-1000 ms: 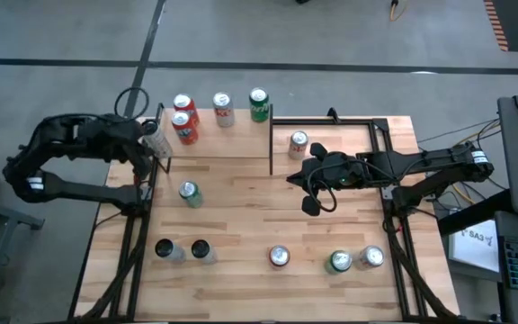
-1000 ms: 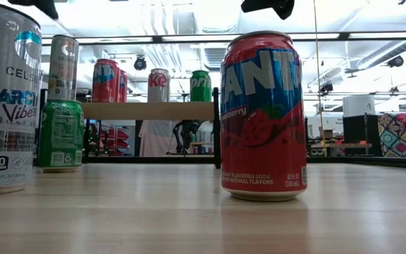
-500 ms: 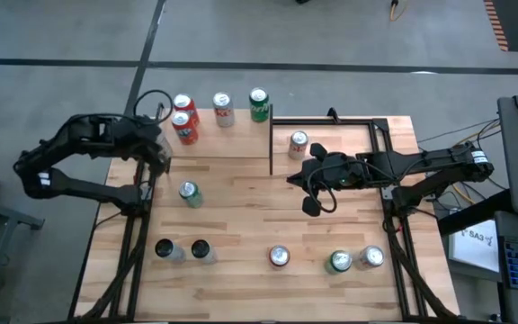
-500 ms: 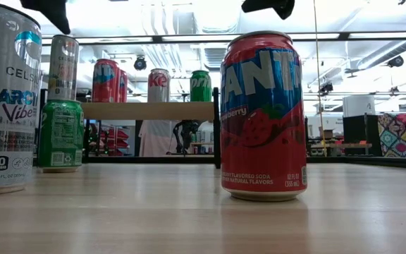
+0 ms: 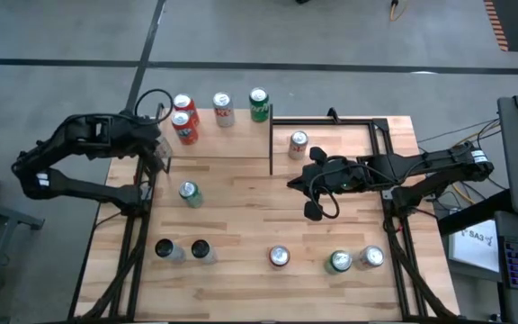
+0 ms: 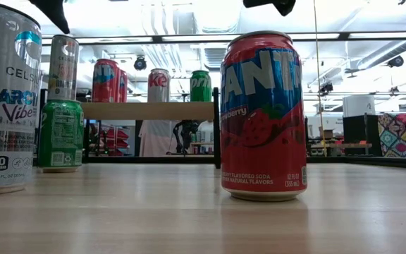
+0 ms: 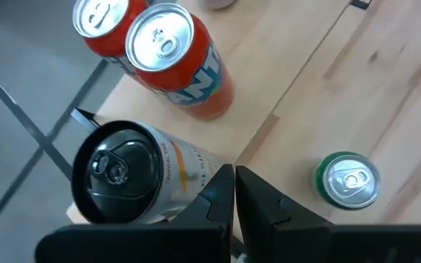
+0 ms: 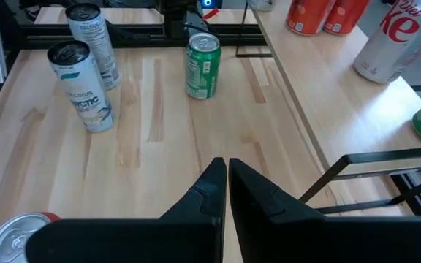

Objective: Place canned beverage on shelf
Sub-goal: Put the white and yellow soda can on the shelf

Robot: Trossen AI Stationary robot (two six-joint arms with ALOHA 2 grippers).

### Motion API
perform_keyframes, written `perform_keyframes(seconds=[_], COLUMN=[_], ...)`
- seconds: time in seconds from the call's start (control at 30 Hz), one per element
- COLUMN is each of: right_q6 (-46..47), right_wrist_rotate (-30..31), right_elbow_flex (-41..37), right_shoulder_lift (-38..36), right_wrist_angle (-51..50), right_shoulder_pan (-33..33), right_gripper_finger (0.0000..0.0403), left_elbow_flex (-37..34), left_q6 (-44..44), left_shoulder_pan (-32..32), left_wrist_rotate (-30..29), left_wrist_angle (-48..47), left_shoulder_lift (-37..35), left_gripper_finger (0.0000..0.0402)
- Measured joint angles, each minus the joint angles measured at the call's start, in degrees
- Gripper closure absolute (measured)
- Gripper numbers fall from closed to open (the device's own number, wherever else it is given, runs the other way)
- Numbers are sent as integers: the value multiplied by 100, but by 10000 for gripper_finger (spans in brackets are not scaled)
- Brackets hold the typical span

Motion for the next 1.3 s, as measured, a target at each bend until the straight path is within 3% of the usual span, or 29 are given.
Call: perform_keyframes(seconds=[0.3,0.43,0.63,0.7,0.77,0.83,0.93,1.17,1.3], right_q6=[58,56,47,45,43,24,-14,-436,-637], right_wrist_rotate=[0,0,0,1,0,1,1,2,2], right_elbow_flex=[0,0,0,0,0,0,12,321,378], right_shoulder_lift=[0,0,0,0,1,0,0,2,2], right_wrist_angle=[7,7,6,3,4,6,61,72,68], right_shoulder_pan=[0,0,0,0,0,0,-2,-15,-15], right_gripper_finger=[394,394,394,394,394,394,394,394,394], left_elbow_flex=[0,0,-46,-4,122,324,815,2254,2847], left_q6=[1319,1334,1326,1325,1347,1086,291,-1387,-1627], left_shoulder_pan=[-3,0,0,-7,-25,-34,-31,-20,60], left_wrist_rotate=[621,71,-60,31,538,1056,1295,1129,767], left_wrist_angle=[-1,0,-1,-10,1,-5,-5,-2,-1], left_shoulder_lift=[-77,47,243,333,411,513,770,1249,1356], left_gripper_finger=[401,401,402,401,402,401,402,401,401])
